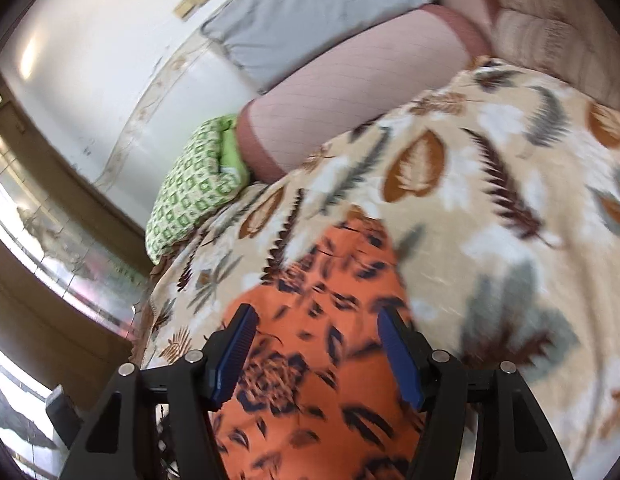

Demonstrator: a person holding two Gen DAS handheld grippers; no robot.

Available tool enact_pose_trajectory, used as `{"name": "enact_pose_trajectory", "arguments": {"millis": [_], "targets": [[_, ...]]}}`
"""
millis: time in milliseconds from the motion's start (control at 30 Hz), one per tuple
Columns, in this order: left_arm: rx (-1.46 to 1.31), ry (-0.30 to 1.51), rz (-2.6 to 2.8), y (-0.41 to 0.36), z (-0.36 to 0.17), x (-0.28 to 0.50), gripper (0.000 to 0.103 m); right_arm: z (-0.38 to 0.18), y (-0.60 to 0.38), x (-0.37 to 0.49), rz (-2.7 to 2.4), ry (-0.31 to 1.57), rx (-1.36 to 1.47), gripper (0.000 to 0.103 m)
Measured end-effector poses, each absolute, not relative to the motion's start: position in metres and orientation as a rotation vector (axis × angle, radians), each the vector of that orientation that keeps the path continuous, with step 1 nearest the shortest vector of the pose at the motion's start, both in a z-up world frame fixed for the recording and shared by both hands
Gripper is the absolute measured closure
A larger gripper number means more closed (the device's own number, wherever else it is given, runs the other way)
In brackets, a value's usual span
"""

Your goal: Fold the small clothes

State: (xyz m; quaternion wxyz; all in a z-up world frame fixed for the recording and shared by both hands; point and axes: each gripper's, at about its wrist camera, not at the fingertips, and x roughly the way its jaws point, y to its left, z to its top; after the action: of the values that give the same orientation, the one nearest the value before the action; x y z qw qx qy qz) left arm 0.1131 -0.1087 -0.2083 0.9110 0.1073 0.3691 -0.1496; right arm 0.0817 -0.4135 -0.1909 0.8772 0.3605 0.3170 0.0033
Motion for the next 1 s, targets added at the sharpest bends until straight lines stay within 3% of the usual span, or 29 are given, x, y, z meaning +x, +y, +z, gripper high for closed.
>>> {"name": "enact_pose_trajectory", "arguments": {"millis": [167, 400, 767, 1000], "targets": [[0.235, 0.802, -0.299, -0.110, -0.227, 0.122, 0.029, -0.211, -0.411, 0.145, 0.056, 0.729, 0.779, 0.043], [0.262, 0.829, -0.292, -0.112, -0.245, 0.128, 0.029, -0.285, -0.415, 0.205, 0.015, 0.922, 0.819, 0.042], [0.251, 0.830, -0.291, -0.110, -0.250, 0.130, 0.029, -0.228, -0.402, 0.114, 0.046, 0.786, 0.742, 0.042], [0.256, 0.843, -0.280, -0.111, -0.259, 0.132, 0.029, -0.252, -0.389, 0.067, 0.044, 0.828, 0.699, 0.042]]}}
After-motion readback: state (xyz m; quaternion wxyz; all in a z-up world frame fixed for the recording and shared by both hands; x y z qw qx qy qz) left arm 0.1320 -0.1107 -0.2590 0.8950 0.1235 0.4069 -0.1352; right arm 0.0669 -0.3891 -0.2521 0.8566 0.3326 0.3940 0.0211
